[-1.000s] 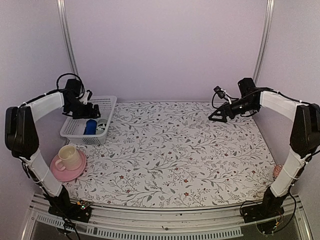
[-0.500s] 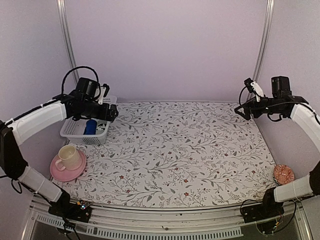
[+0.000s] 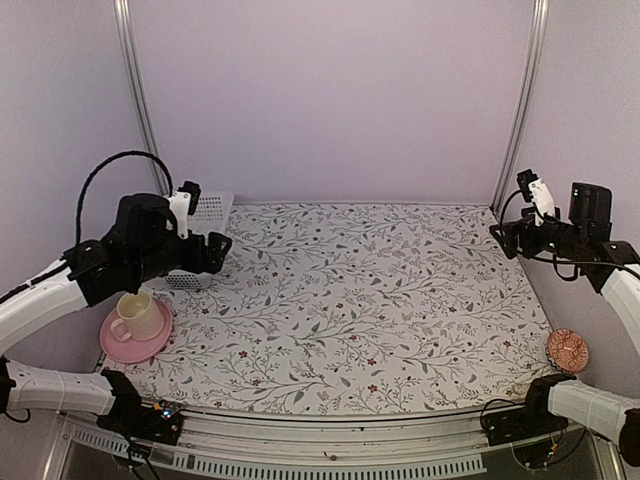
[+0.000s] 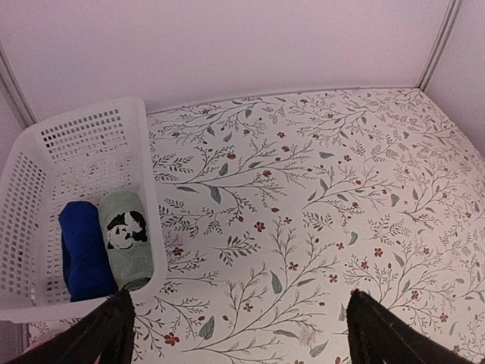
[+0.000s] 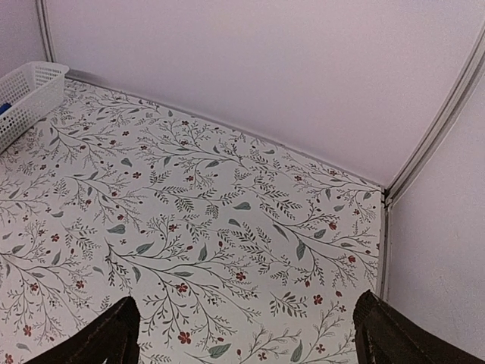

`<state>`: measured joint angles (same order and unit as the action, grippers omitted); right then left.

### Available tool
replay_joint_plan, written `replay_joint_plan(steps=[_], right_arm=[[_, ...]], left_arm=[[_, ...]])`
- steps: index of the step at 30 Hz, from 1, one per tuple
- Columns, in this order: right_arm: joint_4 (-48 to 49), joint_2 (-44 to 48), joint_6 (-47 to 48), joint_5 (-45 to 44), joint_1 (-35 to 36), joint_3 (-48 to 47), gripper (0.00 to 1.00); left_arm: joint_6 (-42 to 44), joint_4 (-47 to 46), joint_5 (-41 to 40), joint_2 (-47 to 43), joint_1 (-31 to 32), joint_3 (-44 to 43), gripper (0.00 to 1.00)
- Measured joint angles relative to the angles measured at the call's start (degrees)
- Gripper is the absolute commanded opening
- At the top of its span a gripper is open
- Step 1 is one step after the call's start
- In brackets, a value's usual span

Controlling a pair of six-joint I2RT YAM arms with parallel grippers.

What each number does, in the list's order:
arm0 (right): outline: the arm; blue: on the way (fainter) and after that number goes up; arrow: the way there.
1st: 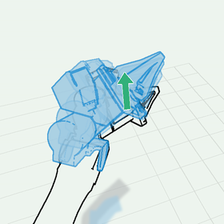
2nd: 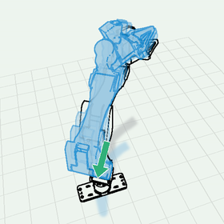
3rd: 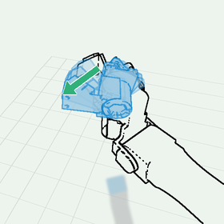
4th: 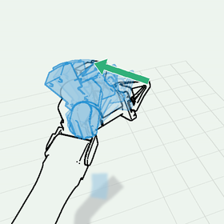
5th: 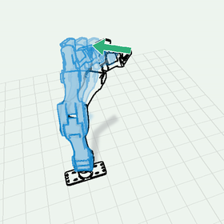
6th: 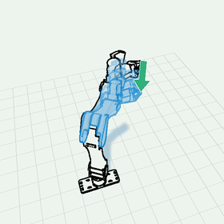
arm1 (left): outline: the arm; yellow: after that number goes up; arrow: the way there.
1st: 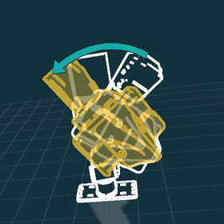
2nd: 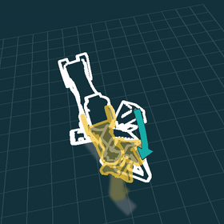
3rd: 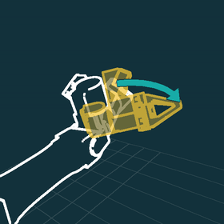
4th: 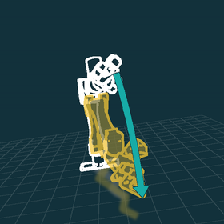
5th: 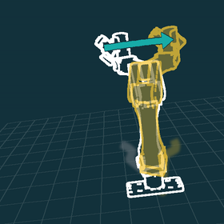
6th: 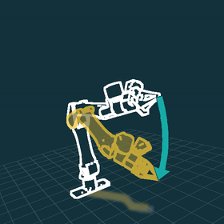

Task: Roll the towels
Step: Reset both arms

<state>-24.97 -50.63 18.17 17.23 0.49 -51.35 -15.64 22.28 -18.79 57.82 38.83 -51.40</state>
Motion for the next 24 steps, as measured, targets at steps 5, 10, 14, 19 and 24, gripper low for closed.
replay_joint_plan(steps=[5,10,14,19,24], right_arm=[[1.8,5.7,-0.2,-0.3,0.0,5.2,0.99],[1.9,8.2,-0.1,-0.8,0.0,8.8,0.99],[2.0,8.3,-0.1,-1.3,0.0,9.0,0.99],[2.3,9.3,-0.1,-1.7,0.0,9.1,0.99],[2.7,10.9,0.2,-2.0,0.0,9.6,0.99]], left_arm=[[-1.8,-1.9,-4.4,-2.9,2.2,5.4,0.97],[-2.9,-4.7,-9.0,-1.9,4.6,7.6,0.97],[-2.9,-8.2,-12.0,-1.9,6.0,10.6,0.97],[-1.5,-11.5,-15.5,-2.4,7.4,13.4,0.97],[0.2,-16.1,-18.3,-5.5,7.6,17.0,0.97]])
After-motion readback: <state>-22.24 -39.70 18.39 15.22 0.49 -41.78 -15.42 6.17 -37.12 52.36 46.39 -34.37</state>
